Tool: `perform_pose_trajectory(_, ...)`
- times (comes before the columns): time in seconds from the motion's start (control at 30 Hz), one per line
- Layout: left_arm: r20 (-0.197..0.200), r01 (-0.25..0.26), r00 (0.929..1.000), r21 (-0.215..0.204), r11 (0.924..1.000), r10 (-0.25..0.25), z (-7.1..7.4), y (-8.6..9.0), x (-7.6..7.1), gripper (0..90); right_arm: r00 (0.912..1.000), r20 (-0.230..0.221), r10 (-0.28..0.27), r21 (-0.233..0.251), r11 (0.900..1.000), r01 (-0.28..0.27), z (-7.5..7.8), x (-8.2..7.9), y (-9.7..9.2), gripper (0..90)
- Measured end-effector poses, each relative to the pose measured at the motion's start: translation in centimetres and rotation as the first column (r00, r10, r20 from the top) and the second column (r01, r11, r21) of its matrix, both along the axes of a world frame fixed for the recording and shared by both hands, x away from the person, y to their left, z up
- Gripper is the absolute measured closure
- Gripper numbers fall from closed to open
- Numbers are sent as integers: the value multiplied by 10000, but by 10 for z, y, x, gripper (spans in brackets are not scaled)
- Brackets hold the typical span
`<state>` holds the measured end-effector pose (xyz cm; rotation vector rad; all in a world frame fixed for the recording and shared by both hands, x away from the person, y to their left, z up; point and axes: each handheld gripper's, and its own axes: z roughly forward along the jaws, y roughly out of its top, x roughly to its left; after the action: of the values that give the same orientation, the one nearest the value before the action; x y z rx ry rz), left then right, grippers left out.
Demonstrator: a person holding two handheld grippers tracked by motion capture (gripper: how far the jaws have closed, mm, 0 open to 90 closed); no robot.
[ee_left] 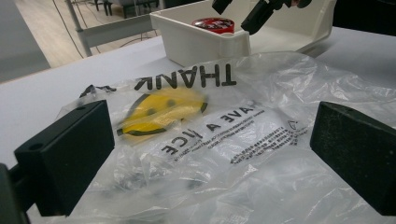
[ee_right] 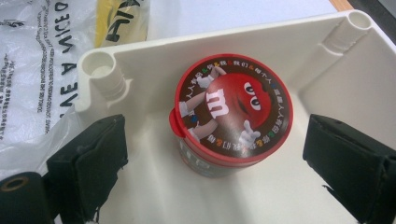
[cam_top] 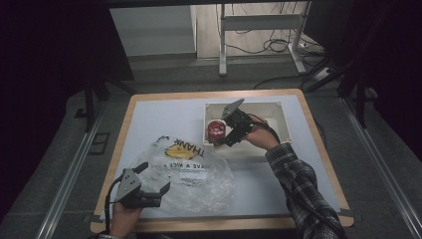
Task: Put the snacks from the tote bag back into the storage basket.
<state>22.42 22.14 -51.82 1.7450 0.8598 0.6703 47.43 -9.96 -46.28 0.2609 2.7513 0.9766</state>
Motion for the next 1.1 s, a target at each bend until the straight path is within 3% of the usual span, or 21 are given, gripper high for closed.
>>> perform_pose_trajectory(0.73,-31,32,10000,55,10000,-32,0,-1,0,0,9994,-177,-304,686,9971,316,-7,-16,-14,68)
perform_pose_trajectory(0.83,-40,54,10000,63,10000,-53,0,-1,0,0,9984,-437,-368,702,9967,398,-7,-17,-15,67)
perform_pose_trajectory(1.1,-48,61,10000,64,10000,-61,-1,-1,0,0,9988,-340,-358,824,9959,385,-12,-23,-20,67)
